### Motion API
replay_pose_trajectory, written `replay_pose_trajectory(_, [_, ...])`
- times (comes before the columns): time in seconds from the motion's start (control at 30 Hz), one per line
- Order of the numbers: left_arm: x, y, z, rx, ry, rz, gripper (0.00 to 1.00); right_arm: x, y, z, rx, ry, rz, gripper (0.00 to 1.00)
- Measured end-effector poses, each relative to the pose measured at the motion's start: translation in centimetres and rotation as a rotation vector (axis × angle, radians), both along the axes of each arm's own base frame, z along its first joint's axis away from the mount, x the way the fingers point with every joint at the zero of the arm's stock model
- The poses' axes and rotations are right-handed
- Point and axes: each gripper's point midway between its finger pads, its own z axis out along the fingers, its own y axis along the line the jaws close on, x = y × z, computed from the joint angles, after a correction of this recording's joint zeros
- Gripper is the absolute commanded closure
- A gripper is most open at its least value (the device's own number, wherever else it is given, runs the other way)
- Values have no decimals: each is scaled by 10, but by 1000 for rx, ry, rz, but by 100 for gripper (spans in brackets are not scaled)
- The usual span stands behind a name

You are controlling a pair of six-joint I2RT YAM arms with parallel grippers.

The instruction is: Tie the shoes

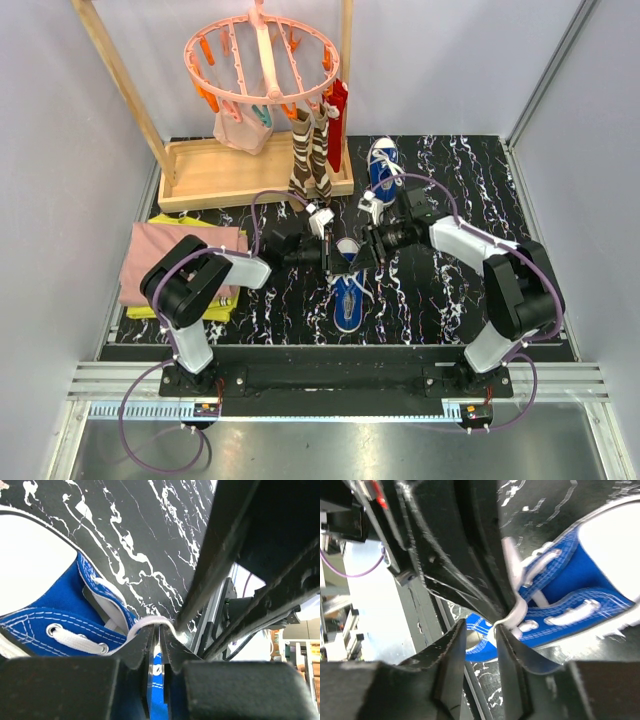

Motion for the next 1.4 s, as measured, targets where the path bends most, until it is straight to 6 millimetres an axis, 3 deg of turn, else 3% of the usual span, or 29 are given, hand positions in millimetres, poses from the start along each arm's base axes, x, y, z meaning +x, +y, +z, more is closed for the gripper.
replay_pose_trajectory(0.17, [-5,-4,8,-36,-3,-34,89,18,-19,2,2,13,-82,58])
replay_pose_trajectory(0.37, [-6,-5,11,-49,-9,-43,89,27,-30,5,2,38,-147,71])
replay_pose_trajectory(0.77, [-5,-5,11,-50,-11,-43,88,13,-28,-11,3,212,-175,69])
replay_pose_trajectory(1.4, [-7,-5,10,-49,-6,-51,88,2,-20,-11,65,362,-156,65])
